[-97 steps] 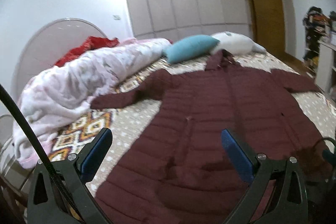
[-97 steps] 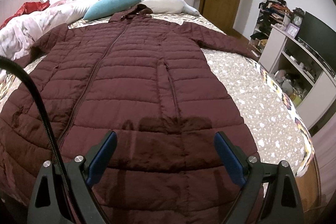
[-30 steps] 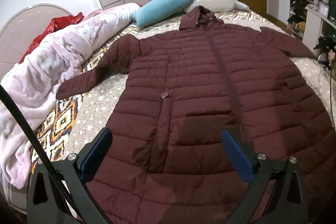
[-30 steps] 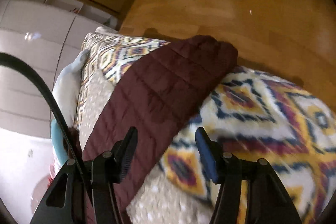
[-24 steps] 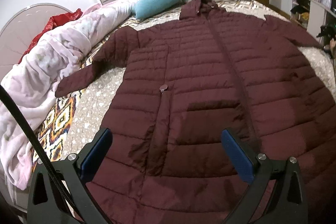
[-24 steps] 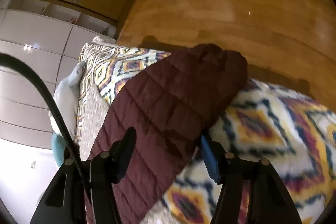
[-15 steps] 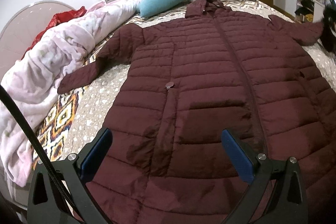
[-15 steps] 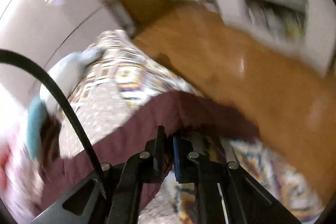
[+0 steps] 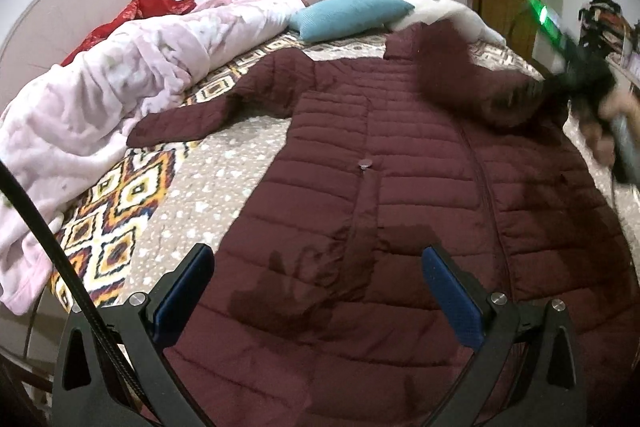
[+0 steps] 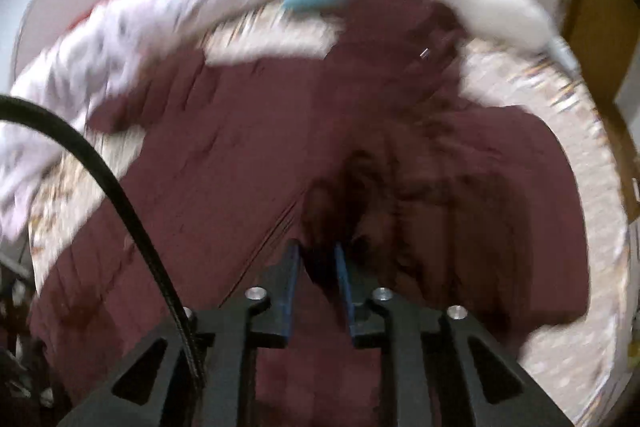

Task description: Fold large clothes

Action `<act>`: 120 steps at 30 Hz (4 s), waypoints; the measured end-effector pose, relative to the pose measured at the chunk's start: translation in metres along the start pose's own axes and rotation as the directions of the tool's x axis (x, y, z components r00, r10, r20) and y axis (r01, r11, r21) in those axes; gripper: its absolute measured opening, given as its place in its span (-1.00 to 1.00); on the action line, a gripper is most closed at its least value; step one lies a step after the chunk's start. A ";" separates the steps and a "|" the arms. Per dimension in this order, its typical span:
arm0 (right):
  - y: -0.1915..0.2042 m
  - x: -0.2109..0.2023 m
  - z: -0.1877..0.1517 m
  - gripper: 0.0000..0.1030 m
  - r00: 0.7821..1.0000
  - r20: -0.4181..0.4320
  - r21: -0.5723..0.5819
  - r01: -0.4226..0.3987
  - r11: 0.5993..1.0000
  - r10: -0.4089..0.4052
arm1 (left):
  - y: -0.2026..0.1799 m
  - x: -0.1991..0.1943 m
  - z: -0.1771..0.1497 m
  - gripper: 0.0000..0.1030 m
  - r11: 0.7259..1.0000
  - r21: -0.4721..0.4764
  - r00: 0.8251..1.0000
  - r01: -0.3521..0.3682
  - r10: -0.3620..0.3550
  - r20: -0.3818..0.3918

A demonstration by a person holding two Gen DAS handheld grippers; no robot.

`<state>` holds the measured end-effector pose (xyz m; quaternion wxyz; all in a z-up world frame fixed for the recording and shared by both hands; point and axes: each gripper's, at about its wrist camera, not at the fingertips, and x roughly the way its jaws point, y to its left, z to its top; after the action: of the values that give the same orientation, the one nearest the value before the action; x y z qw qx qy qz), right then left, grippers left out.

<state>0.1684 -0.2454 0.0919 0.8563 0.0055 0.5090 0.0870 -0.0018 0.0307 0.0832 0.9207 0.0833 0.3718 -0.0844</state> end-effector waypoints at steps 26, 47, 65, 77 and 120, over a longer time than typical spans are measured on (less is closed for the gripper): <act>0.170 0.093 0.064 0.16 0.995 -0.011 -0.106 0.093 0.990 -0.094 | 0.086 0.002 -0.016 1.00 0.988 -0.156 1.000 0.018 -0.015 0.023; 0.179 0.079 0.103 -0.09 0.997 0.068 0.148 -0.029 0.989 0.020 | 0.239 0.062 0.047 1.00 0.926 -0.376 1.000 -0.018 0.009 -0.026; 0.084 -0.040 -0.101 0.19 0.975 0.157 0.424 -0.211 0.881 0.158 | 0.363 0.313 0.128 0.79 0.760 -0.634 0.973 -0.139 -0.016 -0.232; 0.048 -0.069 -0.116 0.19 0.975 0.221 0.484 -0.127 0.866 0.020 | 0.321 0.255 0.201 -0.81 0.830 -0.504 0.968 -0.239 0.159 -0.196; -0.072 -0.032 -0.025 0.29 0.960 0.151 0.526 0.123 0.841 -0.235 | 0.026 0.073 0.088 0.31 0.990 0.138 0.999 -0.041 0.036 0.035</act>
<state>0.1418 -0.3234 0.1004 0.8770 0.1940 0.4190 -0.1332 0.1142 0.0301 0.0969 0.9202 0.1528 0.3482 -0.0935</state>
